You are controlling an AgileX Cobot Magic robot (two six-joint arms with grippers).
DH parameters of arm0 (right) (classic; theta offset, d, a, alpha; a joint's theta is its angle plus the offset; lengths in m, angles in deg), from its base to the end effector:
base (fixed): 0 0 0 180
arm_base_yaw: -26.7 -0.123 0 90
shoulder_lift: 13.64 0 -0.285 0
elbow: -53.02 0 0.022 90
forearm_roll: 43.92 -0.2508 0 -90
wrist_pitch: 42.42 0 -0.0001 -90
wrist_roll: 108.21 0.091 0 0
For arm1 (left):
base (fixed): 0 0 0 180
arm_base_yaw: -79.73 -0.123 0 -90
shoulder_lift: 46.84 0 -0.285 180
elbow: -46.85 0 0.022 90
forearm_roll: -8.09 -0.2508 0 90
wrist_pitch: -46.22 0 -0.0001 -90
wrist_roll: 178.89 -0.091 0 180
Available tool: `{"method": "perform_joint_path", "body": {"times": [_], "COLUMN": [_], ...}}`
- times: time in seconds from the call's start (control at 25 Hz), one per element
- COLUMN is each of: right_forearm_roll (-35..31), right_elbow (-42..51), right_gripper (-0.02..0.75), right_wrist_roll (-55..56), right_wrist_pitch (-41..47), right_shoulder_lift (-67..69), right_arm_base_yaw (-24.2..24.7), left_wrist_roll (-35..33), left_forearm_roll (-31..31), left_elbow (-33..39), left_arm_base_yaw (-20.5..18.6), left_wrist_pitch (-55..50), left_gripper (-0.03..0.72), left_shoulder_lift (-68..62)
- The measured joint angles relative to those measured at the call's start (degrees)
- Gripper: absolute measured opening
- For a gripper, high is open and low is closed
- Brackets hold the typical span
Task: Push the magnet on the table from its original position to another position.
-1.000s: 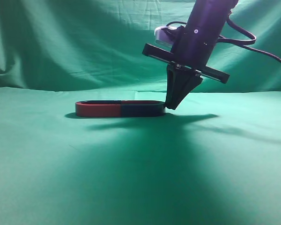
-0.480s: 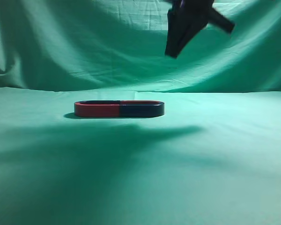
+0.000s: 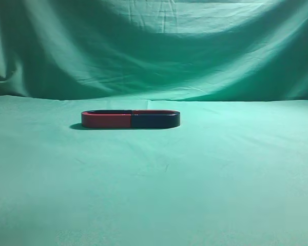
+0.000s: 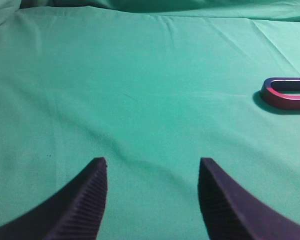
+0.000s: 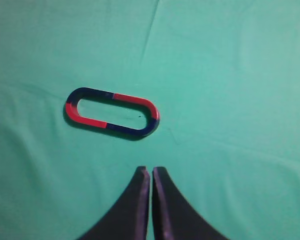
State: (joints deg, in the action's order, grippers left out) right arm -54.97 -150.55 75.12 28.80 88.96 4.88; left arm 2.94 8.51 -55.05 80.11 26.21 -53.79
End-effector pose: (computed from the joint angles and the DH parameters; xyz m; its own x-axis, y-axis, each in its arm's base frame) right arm 0.3178 0.1450 0.3930 -0.8517 -0.2133 -0.4786 -0.3498 0.9115 0.2163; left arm 0.0529 -0.0006 0.1773 -0.2600 -0.0371 -0.9649 -0.0010 0.9993 -0.0381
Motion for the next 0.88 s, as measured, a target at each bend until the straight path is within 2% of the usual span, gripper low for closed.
{"method": "perform_joint_path", "body": {"times": [0.6,0.88], "right_forearm_roll": [15.5,16.1], "right_elbow": [24.8,35.8], "right_gripper": [0.0,0.0], "right_wrist_roll": [11.8,11.7], "right_wrist_pitch": [1.0,-2.5], "right_shoulder_lift": [-30.4,-44.3], "right_arm_base_yaw": [0.0,0.0], "left_wrist_roll": [0.0,0.0], "left_forearm_roll": [0.0,0.0], "left_elbow": [0.0,0.0], "left_arm_base_yaw": [0.0,0.0], "left_wrist_pitch": [0.0,0.0], "left_gripper": [0.372,0.372], "left_shoulder_lift": [0.0,0.0]}}
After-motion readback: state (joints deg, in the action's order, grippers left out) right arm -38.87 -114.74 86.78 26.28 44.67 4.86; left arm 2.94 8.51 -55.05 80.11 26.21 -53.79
